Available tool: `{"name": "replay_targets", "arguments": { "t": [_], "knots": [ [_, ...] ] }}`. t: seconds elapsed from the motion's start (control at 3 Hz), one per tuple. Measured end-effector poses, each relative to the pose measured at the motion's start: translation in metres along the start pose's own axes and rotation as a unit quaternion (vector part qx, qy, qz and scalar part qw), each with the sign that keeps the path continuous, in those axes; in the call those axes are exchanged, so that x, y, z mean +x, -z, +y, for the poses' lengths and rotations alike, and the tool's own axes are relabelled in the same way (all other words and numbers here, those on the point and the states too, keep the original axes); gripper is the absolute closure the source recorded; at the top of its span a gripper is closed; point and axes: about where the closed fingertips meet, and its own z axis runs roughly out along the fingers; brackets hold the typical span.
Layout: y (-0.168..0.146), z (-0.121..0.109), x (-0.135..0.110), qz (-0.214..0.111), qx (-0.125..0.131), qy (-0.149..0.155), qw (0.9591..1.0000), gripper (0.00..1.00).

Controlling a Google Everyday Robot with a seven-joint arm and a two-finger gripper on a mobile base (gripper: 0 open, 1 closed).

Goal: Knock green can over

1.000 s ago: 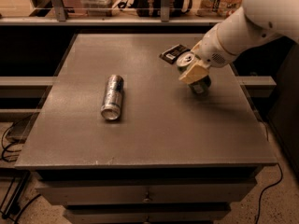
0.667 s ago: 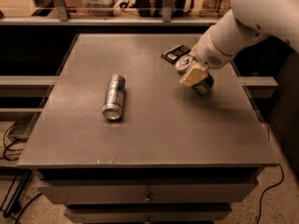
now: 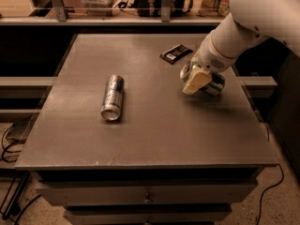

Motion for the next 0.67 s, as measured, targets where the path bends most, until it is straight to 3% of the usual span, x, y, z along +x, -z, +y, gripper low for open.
{"name": "replay_targets", "arguments": {
  "t": [0.33, 0.67],
  "knots": [
    [0.0, 0.0, 0.0, 0.0, 0.0, 0.0, 1.0, 0.0],
    [0.0, 0.0, 0.0, 0.0, 0.0, 0.0, 1.0, 0.0]
  ]
}}
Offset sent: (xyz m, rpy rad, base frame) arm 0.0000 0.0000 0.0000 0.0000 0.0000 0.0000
